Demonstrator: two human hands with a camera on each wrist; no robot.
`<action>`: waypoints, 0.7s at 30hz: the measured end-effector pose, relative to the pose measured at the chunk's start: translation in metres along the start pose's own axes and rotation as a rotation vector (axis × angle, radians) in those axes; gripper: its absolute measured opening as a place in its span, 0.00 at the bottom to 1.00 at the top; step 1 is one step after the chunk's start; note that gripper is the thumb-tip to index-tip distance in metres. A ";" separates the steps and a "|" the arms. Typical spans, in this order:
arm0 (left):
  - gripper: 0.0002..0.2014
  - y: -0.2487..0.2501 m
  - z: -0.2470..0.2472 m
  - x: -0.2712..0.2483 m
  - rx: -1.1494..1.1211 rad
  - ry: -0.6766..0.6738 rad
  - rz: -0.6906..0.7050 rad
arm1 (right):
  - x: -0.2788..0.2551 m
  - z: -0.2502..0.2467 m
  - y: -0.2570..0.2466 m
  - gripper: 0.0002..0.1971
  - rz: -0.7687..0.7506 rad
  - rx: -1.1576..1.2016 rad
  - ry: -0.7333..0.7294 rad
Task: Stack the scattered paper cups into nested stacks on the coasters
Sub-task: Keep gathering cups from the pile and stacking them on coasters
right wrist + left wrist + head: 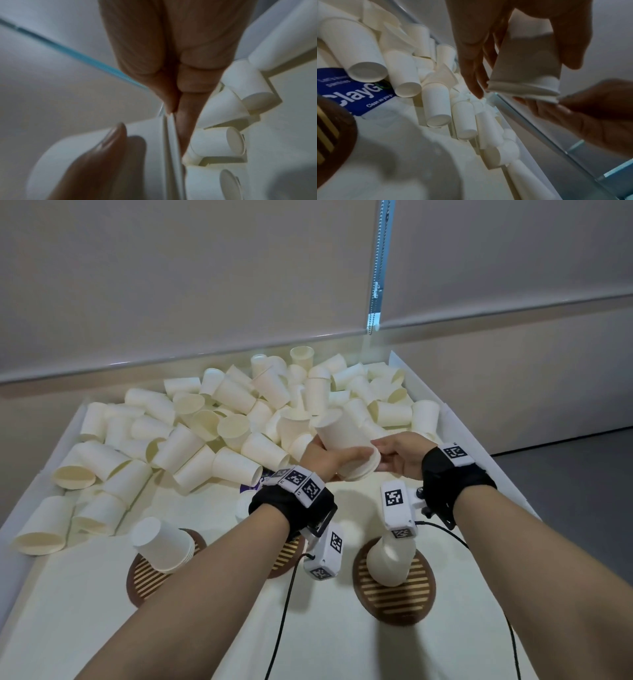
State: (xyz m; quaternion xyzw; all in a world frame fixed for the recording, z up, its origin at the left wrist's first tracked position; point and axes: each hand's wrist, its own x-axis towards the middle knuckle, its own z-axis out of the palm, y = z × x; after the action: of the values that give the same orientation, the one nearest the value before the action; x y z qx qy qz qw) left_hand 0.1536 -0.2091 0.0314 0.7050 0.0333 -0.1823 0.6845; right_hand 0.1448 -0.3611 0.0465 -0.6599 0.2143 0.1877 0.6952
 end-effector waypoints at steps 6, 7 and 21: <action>0.41 -0.022 0.021 -0.020 0.362 -0.341 0.005 | -0.002 -0.035 0.025 0.10 0.215 -0.515 0.208; 0.38 -0.027 0.024 -0.024 0.433 -0.389 0.004 | -0.002 -0.040 0.030 0.13 0.227 -0.509 0.235; 0.37 -0.125 0.050 -0.044 0.791 -0.548 0.049 | 0.030 -0.088 0.074 0.25 0.409 -0.871 0.501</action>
State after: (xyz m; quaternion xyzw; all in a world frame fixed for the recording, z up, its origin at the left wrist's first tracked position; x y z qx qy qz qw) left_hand 0.0650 -0.2415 -0.0743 0.8378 -0.2370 -0.3439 0.3517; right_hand 0.1253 -0.4457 -0.0351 -0.8564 0.4000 0.2275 0.2342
